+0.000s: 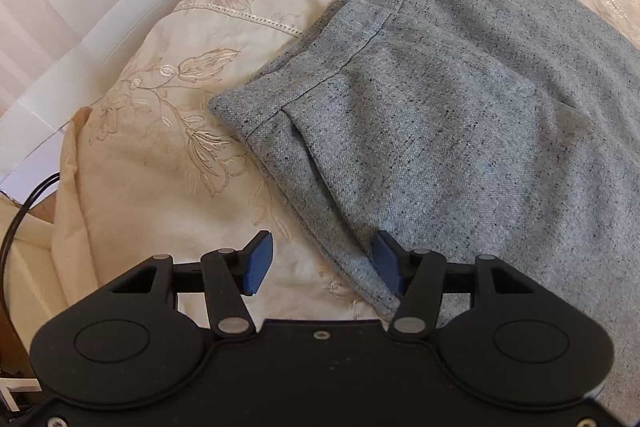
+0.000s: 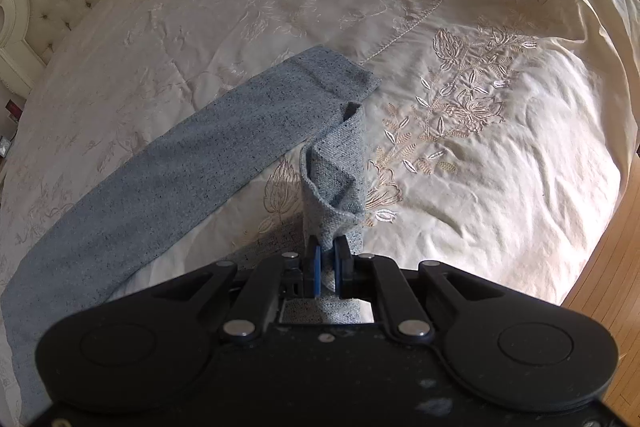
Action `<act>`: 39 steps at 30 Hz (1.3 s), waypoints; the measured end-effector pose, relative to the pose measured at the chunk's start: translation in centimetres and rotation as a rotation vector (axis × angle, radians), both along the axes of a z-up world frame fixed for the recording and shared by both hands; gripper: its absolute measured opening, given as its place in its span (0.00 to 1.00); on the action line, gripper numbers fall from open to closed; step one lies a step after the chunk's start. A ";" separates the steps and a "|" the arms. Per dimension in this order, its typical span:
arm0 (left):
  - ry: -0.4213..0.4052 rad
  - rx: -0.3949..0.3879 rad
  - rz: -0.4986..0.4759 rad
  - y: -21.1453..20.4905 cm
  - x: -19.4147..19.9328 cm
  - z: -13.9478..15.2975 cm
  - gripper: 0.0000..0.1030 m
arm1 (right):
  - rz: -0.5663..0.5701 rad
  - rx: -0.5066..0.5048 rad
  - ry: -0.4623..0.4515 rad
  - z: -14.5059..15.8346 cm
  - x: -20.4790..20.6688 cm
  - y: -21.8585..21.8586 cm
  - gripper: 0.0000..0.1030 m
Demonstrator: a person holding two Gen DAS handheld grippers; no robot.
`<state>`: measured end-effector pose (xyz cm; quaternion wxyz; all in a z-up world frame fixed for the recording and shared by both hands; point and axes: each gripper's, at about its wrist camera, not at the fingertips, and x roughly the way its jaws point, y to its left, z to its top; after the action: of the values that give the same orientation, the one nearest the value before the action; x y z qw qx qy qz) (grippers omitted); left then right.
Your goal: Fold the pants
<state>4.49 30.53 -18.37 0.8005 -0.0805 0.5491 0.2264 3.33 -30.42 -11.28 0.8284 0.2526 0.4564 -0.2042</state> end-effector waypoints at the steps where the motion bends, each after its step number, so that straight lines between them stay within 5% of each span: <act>1: -0.012 -0.017 -0.001 0.3 0.2 -0.2 0.60 | -0.002 -0.009 0.004 0.0 0.1 0.3 0.07; 13: -0.048 -0.145 -0.018 2.9 2.3 -2.4 0.73 | -0.060 -0.049 0.023 0.1 0.8 2.6 0.07; 15: -0.059 -0.176 0.003 3.2 2.4 -2.2 0.68 | -0.064 -0.055 0.025 0.2 0.8 2.8 0.07; 17: -0.084 -0.224 -0.003 3.4 2.3 -1.7 0.34 | -0.075 -0.054 0.021 0.3 0.7 3.0 0.07; 20: -0.107 -0.253 0.009 3.8 2.3 0.0 0.14 | -0.091 -0.056 0.013 0.7 0.4 3.1 0.07; 30: -0.264 -0.356 -0.045 5.7 1.0 7.5 0.13 | -0.217 -0.063 -0.117 6.6 -3.0 0.9 0.07; 39: -0.238 -0.327 -0.008 6.6 0.2 7.2 0.07 | -0.384 -0.030 -0.168 8.2 -8.7 -1.4 0.06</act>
<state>4.71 37.08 -11.21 0.8369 -0.2336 0.4802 0.1202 -5.37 -31.82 -3.04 0.8131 0.3388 0.3259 -0.3434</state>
